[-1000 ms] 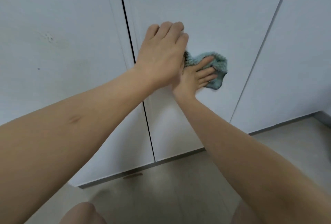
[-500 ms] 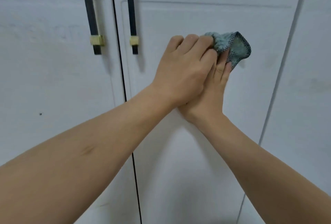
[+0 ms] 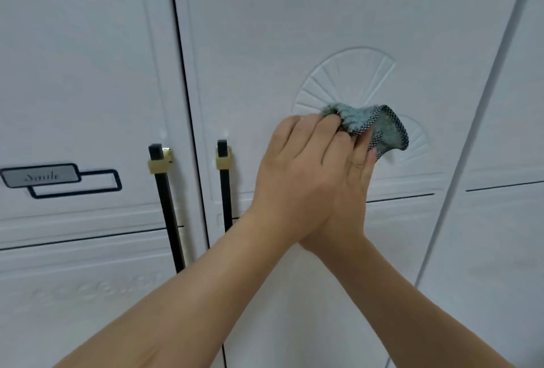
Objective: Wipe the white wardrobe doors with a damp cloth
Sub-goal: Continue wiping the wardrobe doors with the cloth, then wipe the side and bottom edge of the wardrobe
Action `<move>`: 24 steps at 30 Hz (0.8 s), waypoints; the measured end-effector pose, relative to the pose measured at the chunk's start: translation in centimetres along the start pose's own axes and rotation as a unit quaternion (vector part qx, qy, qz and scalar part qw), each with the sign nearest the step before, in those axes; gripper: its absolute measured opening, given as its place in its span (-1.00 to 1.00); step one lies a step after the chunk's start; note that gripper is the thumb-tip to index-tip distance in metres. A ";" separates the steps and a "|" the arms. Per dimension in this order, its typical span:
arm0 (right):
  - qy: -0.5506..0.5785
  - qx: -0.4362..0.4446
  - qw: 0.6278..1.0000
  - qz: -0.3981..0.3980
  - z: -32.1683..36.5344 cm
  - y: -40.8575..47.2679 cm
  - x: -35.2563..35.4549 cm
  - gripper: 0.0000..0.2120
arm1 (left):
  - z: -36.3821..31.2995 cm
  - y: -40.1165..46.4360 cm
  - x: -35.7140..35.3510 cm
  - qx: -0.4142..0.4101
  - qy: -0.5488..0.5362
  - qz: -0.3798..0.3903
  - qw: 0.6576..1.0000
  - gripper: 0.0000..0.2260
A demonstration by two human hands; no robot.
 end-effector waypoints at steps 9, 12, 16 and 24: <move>0.020 0.045 0.999 0.020 2.8 15.8 5.0 -0.27 | 4.9 15.4 -1.3 -0.006 0.067 0.068 0.995 -0.54; 0.044 0.048 0.998 -0.003 3.2 20.8 6.6 -0.27 | 7.0 19.3 -2.3 0.000 0.060 0.107 0.992 -0.67; 0.077 0.042 0.995 -0.036 3.8 26.6 8.5 -0.28 | 9.1 24.2 -2.7 0.013 0.041 0.119 0.992 -0.65; 0.100 0.073 0.991 -0.042 7.5 33.7 10.6 -0.15 | 14.0 30.0 -0.7 0.052 0.079 0.134 0.986 -0.52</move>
Point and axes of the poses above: each hand's wrist, its own y-axis towards the middle knuckle, its own x-axis out of the back of the hand, z = x × y, the point moved 9 cm from there along y, towards the middle knuckle, and after that the axes turned 14 degrees about -z, right-handed, at the moved point
